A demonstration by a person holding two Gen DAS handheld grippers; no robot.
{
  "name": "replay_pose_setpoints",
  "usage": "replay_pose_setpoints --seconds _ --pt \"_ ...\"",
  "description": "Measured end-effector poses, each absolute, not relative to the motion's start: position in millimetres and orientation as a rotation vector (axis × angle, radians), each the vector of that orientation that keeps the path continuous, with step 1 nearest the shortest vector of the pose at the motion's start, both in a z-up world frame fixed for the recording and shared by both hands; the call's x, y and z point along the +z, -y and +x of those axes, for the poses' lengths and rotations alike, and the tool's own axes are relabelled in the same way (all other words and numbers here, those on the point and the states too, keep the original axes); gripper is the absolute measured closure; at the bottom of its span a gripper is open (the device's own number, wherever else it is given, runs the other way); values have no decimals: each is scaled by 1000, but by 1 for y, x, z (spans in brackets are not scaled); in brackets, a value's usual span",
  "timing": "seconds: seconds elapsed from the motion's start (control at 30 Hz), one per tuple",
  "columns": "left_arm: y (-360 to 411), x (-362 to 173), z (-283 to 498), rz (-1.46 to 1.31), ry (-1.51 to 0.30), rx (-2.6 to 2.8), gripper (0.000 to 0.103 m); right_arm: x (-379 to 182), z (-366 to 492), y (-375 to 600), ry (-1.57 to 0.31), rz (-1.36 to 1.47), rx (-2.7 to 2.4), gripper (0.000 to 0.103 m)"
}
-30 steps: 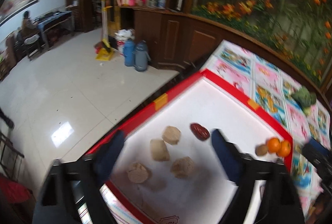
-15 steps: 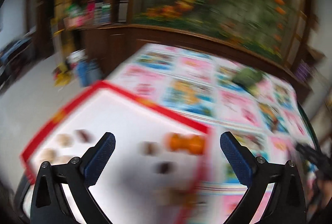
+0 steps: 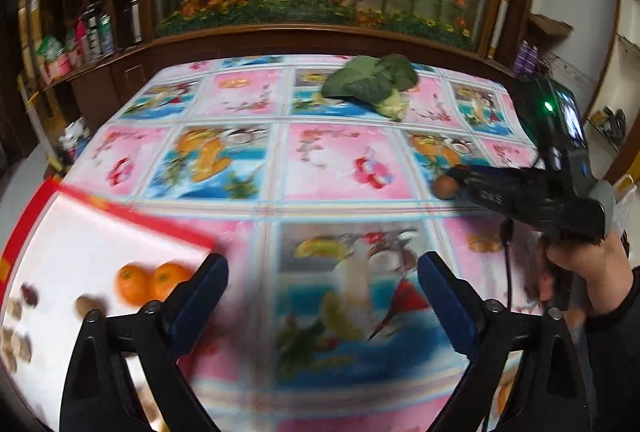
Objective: Organize fruits
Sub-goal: 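Grasp a red date with the right tool while the left tool grasps a brown nut, then carry the red date and brown nut toward the tray with both tools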
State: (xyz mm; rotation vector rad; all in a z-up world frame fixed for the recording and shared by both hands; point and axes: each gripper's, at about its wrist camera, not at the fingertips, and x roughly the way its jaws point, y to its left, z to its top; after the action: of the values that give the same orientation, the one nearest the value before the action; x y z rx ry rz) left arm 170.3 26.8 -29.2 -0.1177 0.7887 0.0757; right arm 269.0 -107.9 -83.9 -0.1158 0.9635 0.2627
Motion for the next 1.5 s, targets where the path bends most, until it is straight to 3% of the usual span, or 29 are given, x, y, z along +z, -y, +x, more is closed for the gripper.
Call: replay_pose_setpoints --seconds 0.23,0.37,0.4,0.43,0.47,0.5,0.97,1.5 --pt "28 -53 249 -58 -826 -47 16 -84 266 142 -971 -90 199 74" --pt "45 -69 299 -29 -858 -45 28 -80 247 188 -973 -50 135 74" --pt "47 -75 310 -23 -879 -48 38 -78 238 201 -973 -32 121 74" --pt "49 -78 320 -8 -891 -31 38 -77 233 208 -972 -21 115 74" --pt "51 -78 325 -3 -879 -31 74 -77 228 214 -971 -13 110 74" --pt "52 -78 329 29 -877 -23 79 -76 222 220 -970 -4 102 74" --pt "26 -61 216 -12 -869 -3 80 -69 169 199 -960 55 84 74" --pt "12 -29 96 -72 -765 -52 80 -37 66 147 -826 116 58 75"
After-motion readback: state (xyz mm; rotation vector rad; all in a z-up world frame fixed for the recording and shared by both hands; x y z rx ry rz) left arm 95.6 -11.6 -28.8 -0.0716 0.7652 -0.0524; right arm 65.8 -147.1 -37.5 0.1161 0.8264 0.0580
